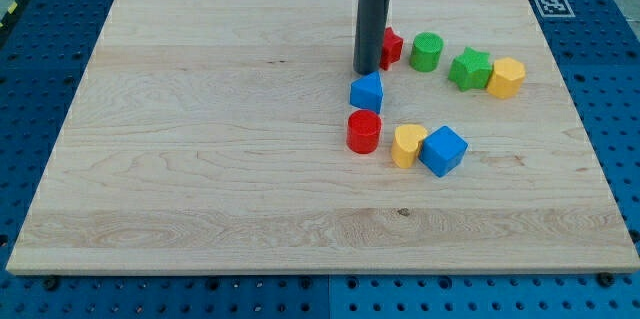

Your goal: Slide the blue triangle close to the red circle

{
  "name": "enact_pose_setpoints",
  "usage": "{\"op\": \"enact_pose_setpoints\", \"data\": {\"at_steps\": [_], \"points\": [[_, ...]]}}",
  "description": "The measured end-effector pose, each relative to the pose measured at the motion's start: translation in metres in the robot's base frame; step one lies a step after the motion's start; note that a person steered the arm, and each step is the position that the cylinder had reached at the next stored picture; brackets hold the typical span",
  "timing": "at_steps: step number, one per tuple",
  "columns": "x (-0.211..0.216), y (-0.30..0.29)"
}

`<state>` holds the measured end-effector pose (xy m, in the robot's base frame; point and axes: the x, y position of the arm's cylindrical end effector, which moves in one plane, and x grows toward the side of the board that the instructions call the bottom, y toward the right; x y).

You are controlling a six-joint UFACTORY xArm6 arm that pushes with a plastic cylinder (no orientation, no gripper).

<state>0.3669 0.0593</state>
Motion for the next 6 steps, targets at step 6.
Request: {"op": "enact_pose_setpoints", "data": {"at_steps": [6], "points": [[0.020, -0.012]]}}
